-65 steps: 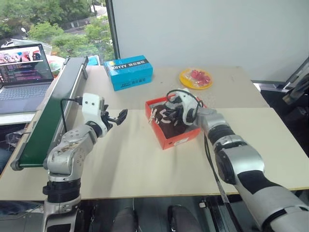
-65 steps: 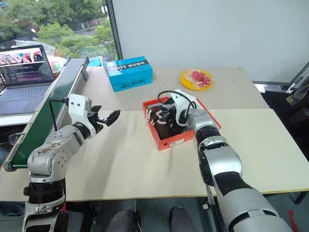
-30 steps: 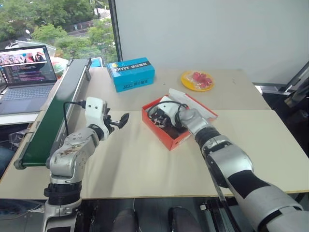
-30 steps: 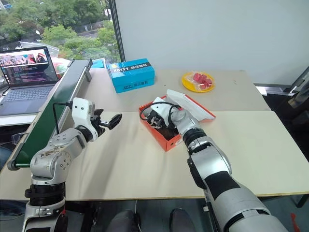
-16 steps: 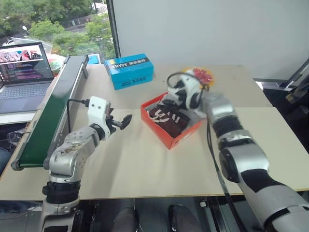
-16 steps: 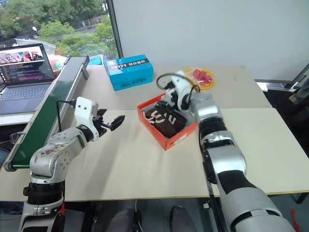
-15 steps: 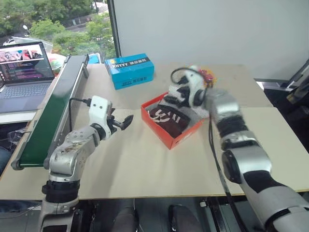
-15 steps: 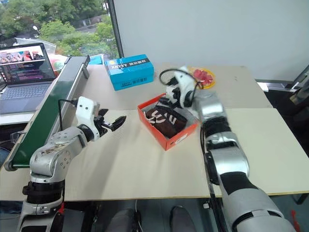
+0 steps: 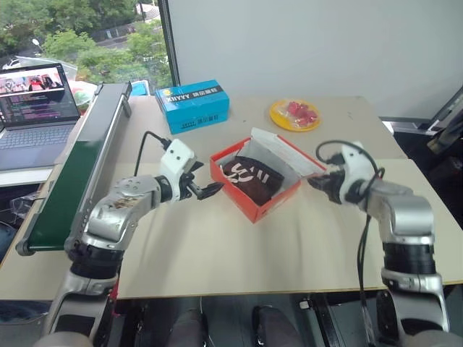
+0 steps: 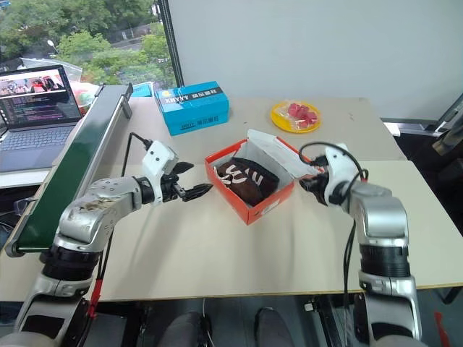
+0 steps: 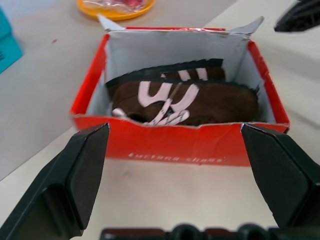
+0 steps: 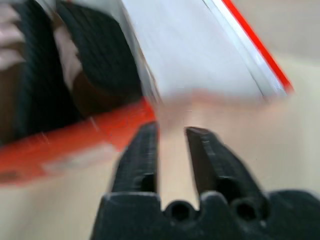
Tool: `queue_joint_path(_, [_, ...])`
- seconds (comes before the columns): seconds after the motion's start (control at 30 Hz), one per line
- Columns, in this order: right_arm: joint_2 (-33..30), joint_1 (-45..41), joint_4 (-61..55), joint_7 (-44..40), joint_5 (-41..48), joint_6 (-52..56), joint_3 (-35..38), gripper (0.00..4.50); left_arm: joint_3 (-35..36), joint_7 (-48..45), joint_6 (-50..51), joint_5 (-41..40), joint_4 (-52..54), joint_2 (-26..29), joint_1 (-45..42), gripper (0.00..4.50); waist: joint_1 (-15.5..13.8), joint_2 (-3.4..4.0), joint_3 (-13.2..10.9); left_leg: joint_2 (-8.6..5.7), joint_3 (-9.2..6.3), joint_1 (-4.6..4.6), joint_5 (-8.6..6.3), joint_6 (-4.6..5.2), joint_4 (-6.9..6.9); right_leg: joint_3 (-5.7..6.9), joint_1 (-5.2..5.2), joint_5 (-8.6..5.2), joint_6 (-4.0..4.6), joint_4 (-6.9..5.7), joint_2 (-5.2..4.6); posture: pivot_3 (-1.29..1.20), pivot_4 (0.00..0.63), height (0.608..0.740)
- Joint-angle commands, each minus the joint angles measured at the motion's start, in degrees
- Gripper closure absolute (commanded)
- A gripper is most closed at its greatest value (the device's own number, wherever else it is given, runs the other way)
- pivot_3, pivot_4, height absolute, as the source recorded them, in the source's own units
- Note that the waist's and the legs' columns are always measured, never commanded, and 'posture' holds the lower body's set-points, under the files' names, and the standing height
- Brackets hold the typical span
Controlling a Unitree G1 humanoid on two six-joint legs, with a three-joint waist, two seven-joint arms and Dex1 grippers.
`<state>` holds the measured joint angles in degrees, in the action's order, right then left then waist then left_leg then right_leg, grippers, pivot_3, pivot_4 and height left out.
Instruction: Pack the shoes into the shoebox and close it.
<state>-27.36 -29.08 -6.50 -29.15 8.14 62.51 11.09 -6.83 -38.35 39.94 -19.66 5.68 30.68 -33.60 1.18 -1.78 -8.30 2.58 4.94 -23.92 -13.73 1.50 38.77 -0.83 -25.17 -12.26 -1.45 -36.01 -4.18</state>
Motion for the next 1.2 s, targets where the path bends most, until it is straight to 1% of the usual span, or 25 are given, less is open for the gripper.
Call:
queue_joint_path(0.03, [1.21,0.63,-1.82,5.56,-1.05,-2.47,1.41,4.48,-0.16,-1.01,-2.10,1.01,-1.13,-0.90,-3.21,0.00,-0.08,0.00,0.00,-0.01,0.00,0.00,0.00,0.00,0.00,0.00,0.01,0.00,0.00,0.00,0.00,0.00,0.150,0.740])
queue_joint_path(0.1, [1.61,-0.52,2.41,8.35,-2.80,-7.03,0.42,4.48,-0.27,-1.55,-2.12,1.15,-1.37,-1.16,-4.01,0.00,-0.14,-0.01,0.00,-0.02,0.01,0.00,0.00,0.00,0.03,0.00,0.01,0.00,-0.01,0.00,-0.01,0.00,0.150,0.740])
queue_joint_path(0.2, [2.60,-4.53,12.38,11.77,-4.38,-15.11,-0.61,4.48,-0.32,-2.17,-1.59,1.31,-0.95,-1.14,-4.76,0.00,-0.12,-0.01,-0.01,-0.08,0.04,-0.01,0.00,0.01,0.01,-0.02,0.03,0.00,-0.06,0.05,-0.04,0.00,0.150,0.740])
queue_joint_path(0.4, [4.26,-10.35,32.94,10.43,-5.56,-26.12,-4.41,4.48,0.81,-2.40,0.34,1.18,1.72,0.20,-4.95,0.00,-0.08,-0.02,-0.03,-0.04,0.06,-0.01,0.00,0.01,0.01,-0.01,0.03,-0.01,-0.07,0.05,0.01,0.00,0.150,0.740])
queue_joint_path(0.57, [6.69,-16.95,50.87,10.66,-4.20,-36.26,-3.04,4.48,1.71,-1.55,1.84,0.95,4.03,1.01,-4.06,0.00,-0.02,-0.01,-0.05,-0.06,0.06,-0.03,0.00,0.02,0.03,-0.04,0.03,0.01,-0.10,0.05,-0.03,0.00,0.150,0.740])
queue_joint_path(0.6, [6.84,-17.70,52.95,10.69,-4.07,-38.02,-2.85,4.48,1.79,-1.47,2.00,0.96,4.24,1.04,-3.96,0.00,0.00,-0.01,-0.05,-0.06,0.04,-0.03,0.00,0.01,0.03,-0.03,0.03,0.01,-0.10,0.04,-0.02,0.00,0.150,0.740])
queue_joint_path(0.63, [7.36,-18.54,55.66,11.04,-3.44,-41.97,-1.90,4.48,2.04,-1.13,2.52,0.93,4.96,1.14,-3.58,0.00,0.01,-0.01,-0.05,-0.05,0.05,-0.03,0.00,0.01,0.03,-0.02,0.03,0.01,-0.10,0.04,-0.02,0.00,0.150,0.740])
queue_joint_path(0.7, [7.73,-19.60,59.71,13.49,-3.54,-47.22,-0.95,4.48,2.64,-0.56,3.39,0.83,6.10,1.35,-2.90,0.00,0.07,-0.01,-0.05,-0.04,0.05,-0.03,0.00,0.01,0.01,-0.02,0.03,0.01,-0.10,0.05,-0.02,0.00,0.150,0.740])
queue_joint_path(0.8, [7.66,-20.62,60.82,16.58,-2.19,-50.71,1.57,4.48,3.25,-0.20,4.45,0.53,7.39,1.58,-2.26,0.00,-0.06,-0.01,-0.05,-0.04,0.04,-0.03,0.01,0.01,0.02,-0.03,0.03,0.01,-0.10,0.05,-0.04,0.00,0.150,0.740])
queue_joint_path(0.9, [7.44,-20.43,57.92,18.24,-0.34,-56.74,4.33,4.48,3.61,0.16,5.27,0.43,8.23,1.70,-1.75,0.00,-0.06,0.01,-0.06,-0.04,0.04,-0.03,0.01,0.00,0.04,-0.03,0.03,0.02,-0.11,0.02,-0.06,0.00,0.150,0.740])
queue_joint_path(0.93, [6.93,-20.02,56.53,18.78,-0.74,-57.77,4.18,4.48,3.60,0.23,5.41,0.49,8.40,1.71,-1.58,0.00,-0.02,0.01,-0.06,-0.04,0.02,-0.03,0.01,0.00,0.04,-0.04,0.03,0.02,-0.11,0.01,-0.06,0.00,0.150,0.740])
queue_joint_path(0.97, [6.60,-19.76,55.76,19.10,-1.11,-58.28,4.03,4.48,3.60,0.28,5.52,0.54,8.51,1.69,-1.48,0.00,0.01,0.03,-0.07,-0.03,0.01,-0.02,0.01,0.00,0.04,-0.03,0.04,0.02,-0.11,0.01,-0.05,0.00,0.150,0.740])
queue_joint_path(1.1, [6.74,-18.16,46.28,19.22,-0.21,-57.55,4.38,4.48,3.29,0.09,5.66,0.69,8.50,1.65,-1.51,0.00,0.00,0.04,-0.08,-0.01,-0.04,-0.02,0.01,0.00,0.02,-0.05,0.02,0.02,-0.11,0.01,-0.04,0.00,0.150,0.740])
queue_joint_path(1.2, [7.66,-16.65,38.46,16.03,2.81,-55.13,4.08,4.48,2.87,0.07,5.36,0.94,8.08,1.39,-1.62,0.00,0.07,0.04,-0.08,0.00,-0.07,-0.02,0.01,0.00,0.03,-0.06,0.02,0.02,-0.11,-0.01,-0.04,0.00,0.150,0.740])
